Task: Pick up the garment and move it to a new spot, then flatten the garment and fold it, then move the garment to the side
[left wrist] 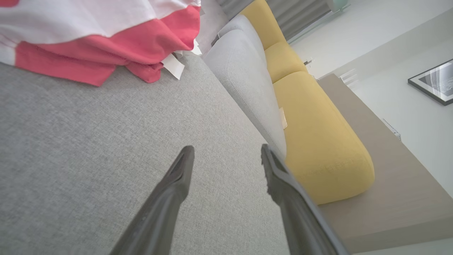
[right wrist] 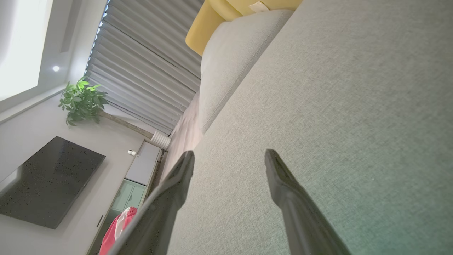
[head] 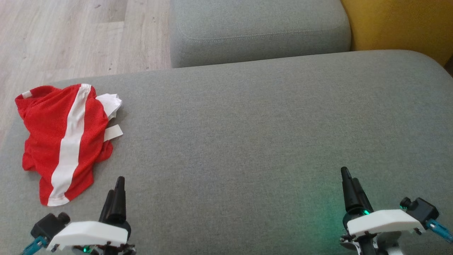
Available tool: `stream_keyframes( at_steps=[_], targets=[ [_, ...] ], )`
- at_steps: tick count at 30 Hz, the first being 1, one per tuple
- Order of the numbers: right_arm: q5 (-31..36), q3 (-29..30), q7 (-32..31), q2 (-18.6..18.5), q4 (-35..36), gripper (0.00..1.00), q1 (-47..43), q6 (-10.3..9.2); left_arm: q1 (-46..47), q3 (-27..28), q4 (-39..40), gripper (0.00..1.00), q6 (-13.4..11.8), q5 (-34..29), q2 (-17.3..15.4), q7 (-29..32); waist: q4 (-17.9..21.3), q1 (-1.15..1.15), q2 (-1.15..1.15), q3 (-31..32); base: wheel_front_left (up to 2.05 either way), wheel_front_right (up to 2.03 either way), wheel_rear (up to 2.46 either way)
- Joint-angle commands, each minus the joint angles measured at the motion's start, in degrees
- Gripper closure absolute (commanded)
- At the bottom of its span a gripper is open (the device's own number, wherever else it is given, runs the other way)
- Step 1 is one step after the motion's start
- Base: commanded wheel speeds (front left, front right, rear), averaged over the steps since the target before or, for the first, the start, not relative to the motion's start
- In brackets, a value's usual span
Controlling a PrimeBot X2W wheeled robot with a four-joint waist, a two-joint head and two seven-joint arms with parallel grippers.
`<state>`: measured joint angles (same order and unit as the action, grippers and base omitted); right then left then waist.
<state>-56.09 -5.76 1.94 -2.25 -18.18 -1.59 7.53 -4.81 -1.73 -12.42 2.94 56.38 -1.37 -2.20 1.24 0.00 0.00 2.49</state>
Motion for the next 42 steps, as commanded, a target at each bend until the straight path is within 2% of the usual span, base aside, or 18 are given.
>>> stream_keyframes(
  at_steps=[1,29,42],
  targets=[
    [1.7,-1.1,0.8,-0.6,2.4,0.00,3.4,-0.02,1.4,0.3,2.6,0.00,-0.1,-1.8,-0.7,-0.6,0.0,0.00,0.00,0.0,0.00,0.00,0.00],
    [22.1,-7.3,5.5,-0.7,4.4,0.00,4.5,-0.03,0.0,-1.3,7.7,0.00,-2.3,-22.4,-1.0,-5.3,0.5,0.00,0.00,1.6,0.00,0.00,0.00],
    [31.6,-7.2,7.5,-0.5,3.2,0.00,4.5,-0.03,-0.9,-1.4,8.1,0.00,-2.6,-30.4,-1.1,-7.3,0.5,0.00,0.00,2.2,0.00,0.00,0.00]
  ],
)
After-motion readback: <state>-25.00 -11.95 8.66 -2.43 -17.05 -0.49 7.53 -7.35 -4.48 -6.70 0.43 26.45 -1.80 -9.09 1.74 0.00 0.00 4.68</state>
